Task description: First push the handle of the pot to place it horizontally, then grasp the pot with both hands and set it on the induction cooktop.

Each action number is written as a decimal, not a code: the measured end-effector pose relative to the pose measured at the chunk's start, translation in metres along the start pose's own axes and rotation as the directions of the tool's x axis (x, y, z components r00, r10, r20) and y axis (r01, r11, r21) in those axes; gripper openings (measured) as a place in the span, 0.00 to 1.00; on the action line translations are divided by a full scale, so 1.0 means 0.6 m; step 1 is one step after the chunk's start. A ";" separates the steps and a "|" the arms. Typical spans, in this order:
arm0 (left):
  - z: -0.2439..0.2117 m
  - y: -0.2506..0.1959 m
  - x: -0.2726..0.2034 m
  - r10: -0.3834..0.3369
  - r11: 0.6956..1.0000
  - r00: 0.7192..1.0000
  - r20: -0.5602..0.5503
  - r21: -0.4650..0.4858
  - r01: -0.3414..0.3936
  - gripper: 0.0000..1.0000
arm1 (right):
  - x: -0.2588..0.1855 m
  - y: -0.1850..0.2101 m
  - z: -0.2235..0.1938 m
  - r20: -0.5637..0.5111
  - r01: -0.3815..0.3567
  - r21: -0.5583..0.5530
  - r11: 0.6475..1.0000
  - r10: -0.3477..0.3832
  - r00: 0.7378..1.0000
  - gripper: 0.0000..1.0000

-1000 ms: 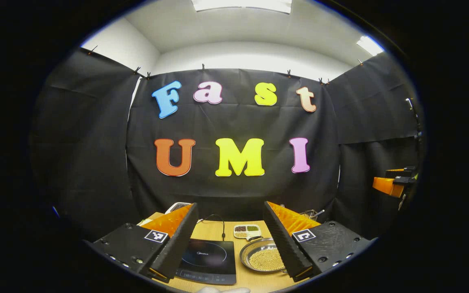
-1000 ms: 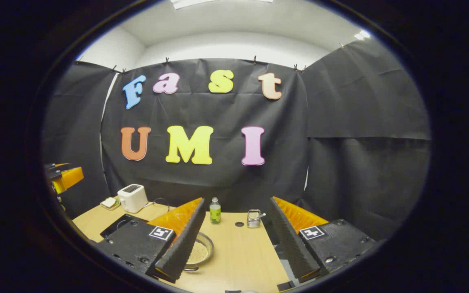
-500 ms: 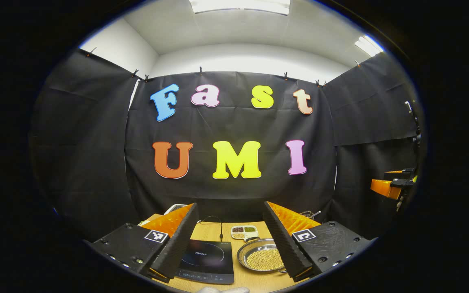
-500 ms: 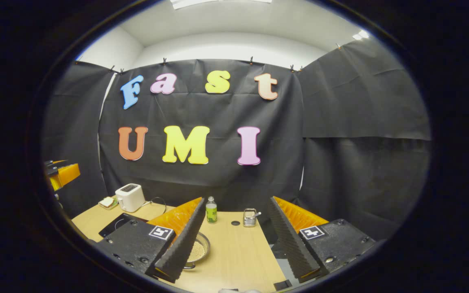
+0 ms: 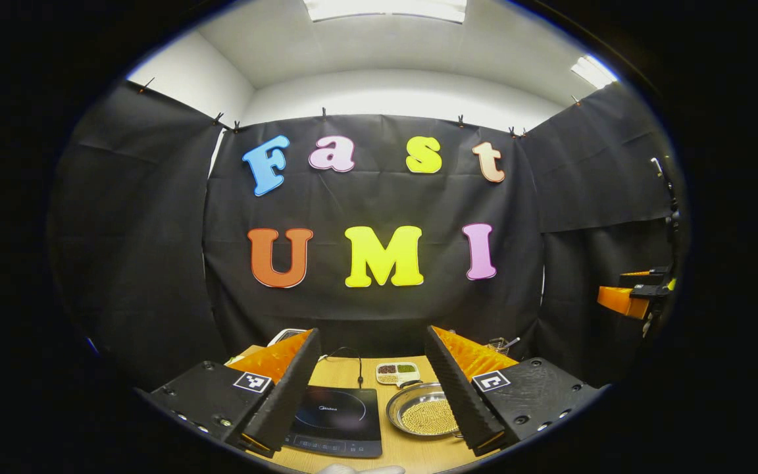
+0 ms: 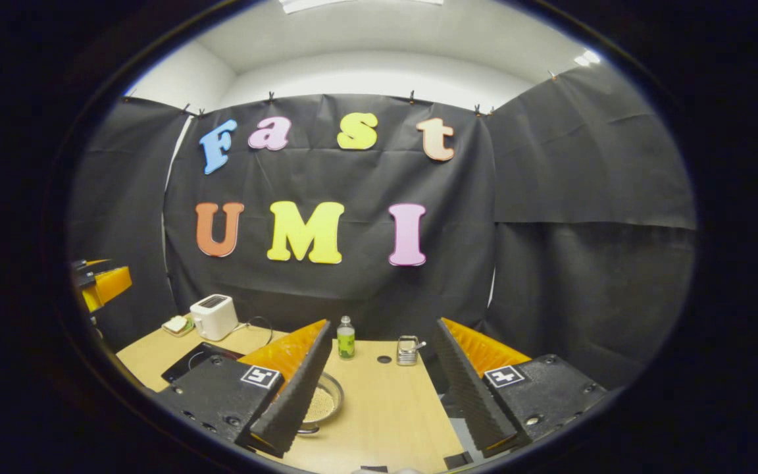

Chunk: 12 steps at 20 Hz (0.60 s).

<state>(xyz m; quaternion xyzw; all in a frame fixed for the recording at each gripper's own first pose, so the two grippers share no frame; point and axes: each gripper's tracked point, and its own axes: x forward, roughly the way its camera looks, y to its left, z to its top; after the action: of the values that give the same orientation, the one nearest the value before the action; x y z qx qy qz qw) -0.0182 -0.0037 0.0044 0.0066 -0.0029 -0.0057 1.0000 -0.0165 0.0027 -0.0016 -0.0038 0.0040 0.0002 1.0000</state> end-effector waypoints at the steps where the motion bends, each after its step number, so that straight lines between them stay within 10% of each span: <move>1: -0.003 0.001 0.001 0.001 1.000 1.000 -0.001 0.001 -0.001 0.95 | 0.000 0.004 -0.002 -0.003 -0.007 0.001 1.000 0.007 1.000 0.98; 3: -0.002 0.004 0.004 0.002 1.000 1.000 0.000 0.003 -0.002 0.95 | -0.004 0.013 -0.006 -0.009 -0.027 0.001 1.000 0.027 1.000 0.91; 7: -0.003 0.008 0.005 0.000 1.000 1.000 -0.004 0.008 0.000 0.95 | -0.002 0.022 -0.025 -0.055 -0.050 0.010 0.999 0.050 0.997 0.22; 12: -0.009 0.019 0.001 0.008 1.000 1.000 -0.007 0.006 -0.008 0.95 | 0.003 0.063 -0.102 -0.187 -0.137 0.038 0.990 0.142 0.972 0.00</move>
<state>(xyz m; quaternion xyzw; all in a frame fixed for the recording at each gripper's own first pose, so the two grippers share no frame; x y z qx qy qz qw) -0.0173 0.0076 -0.0010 0.0094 0.0003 -0.0016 1.0000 -0.0150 0.0401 -0.0629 0.0092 0.0993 0.0699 0.9926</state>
